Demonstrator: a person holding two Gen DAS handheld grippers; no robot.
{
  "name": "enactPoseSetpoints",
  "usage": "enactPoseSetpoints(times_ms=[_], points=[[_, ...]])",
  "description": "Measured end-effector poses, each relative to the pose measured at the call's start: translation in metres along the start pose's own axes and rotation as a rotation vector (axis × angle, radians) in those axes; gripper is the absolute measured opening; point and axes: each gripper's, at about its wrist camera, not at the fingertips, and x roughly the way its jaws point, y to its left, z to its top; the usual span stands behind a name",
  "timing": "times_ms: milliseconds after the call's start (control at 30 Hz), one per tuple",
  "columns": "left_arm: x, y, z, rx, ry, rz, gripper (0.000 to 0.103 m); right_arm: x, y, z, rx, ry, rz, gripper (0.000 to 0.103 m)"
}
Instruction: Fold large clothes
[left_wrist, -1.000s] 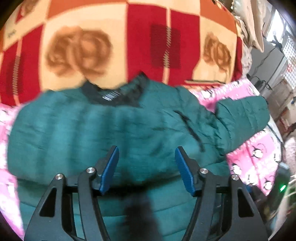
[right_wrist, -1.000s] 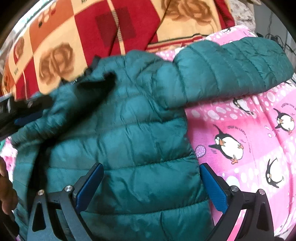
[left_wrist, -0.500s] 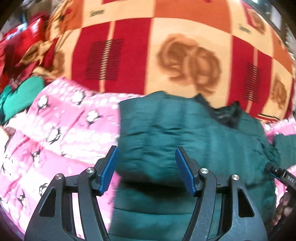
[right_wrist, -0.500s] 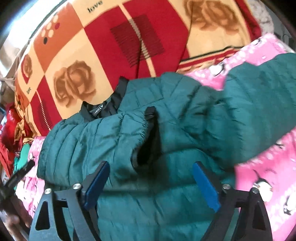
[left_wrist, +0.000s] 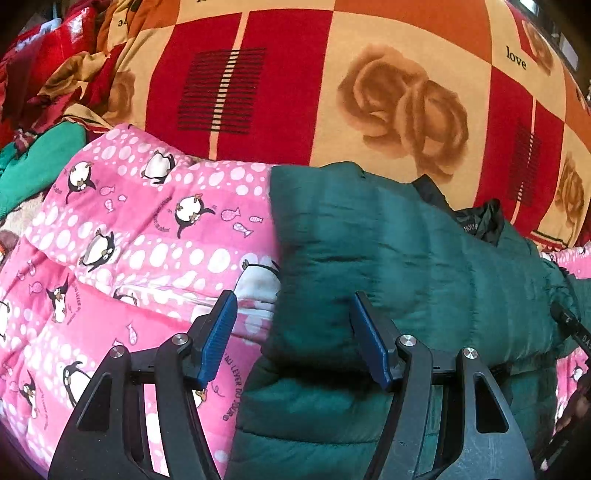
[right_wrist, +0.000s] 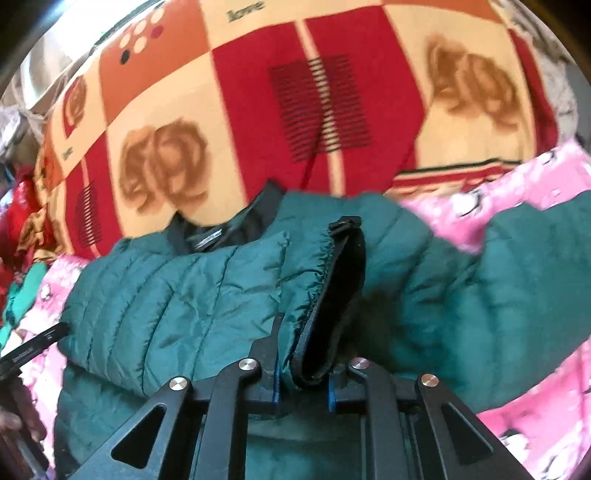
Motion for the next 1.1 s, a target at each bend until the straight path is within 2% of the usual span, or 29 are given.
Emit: enactPoseSetpoints(times_ms=[100,233,267,300,333,433,533,667,767,867,967,1100], points=[[0.005,-0.002,-0.002,0.003,0.014,0.003,0.064,0.012,-0.014,0.001,0.024,0.01,-0.053,0.016],[0.003,-0.005,0.0,0.001,0.01,-0.002,0.064,0.042,-0.023,-0.008,0.035,0.079,-0.075,0.017],[0.003,-0.005,0.001,0.003,0.005,-0.005,0.064,0.042,-0.025,-0.008,0.038,0.082,-0.075,0.027],[0.001,-0.007,0.003,0.007,-0.002,-0.008,0.064,0.04,-0.026,-0.007,0.038,0.086,-0.084,0.043],[0.001,-0.01,0.006,0.013,-0.009,-0.01,0.064,0.036,-0.027,-0.006,0.042,0.084,-0.104,0.046],[0.005,-0.015,0.013,0.011,-0.016,-0.006,0.064,0.011,-0.028,-0.005,0.058,0.026,-0.084,0.046],[0.016,-0.019,0.018,-0.019,-0.011,-0.005,0.064,-0.003,-0.014,0.0,0.017,-0.001,-0.045,0.047],[0.034,-0.027,0.02,-0.02,0.013,0.009,0.064,0.014,0.014,0.002,-0.072,0.029,0.002,0.048],[0.042,-0.03,0.018,-0.005,0.007,0.025,0.07,0.041,0.022,0.0,-0.119,0.065,-0.02,0.048],[0.045,-0.029,0.017,-0.01,-0.011,0.03,0.079,0.064,0.018,-0.006,-0.11,0.097,-0.036,0.048],[0.048,-0.024,0.015,-0.031,-0.008,0.012,0.079,0.073,0.013,-0.007,-0.105,0.09,-0.051,0.048],[0.048,-0.025,0.014,-0.029,-0.017,0.018,0.079,0.059,0.003,-0.001,-0.08,0.078,-0.091,0.048]])
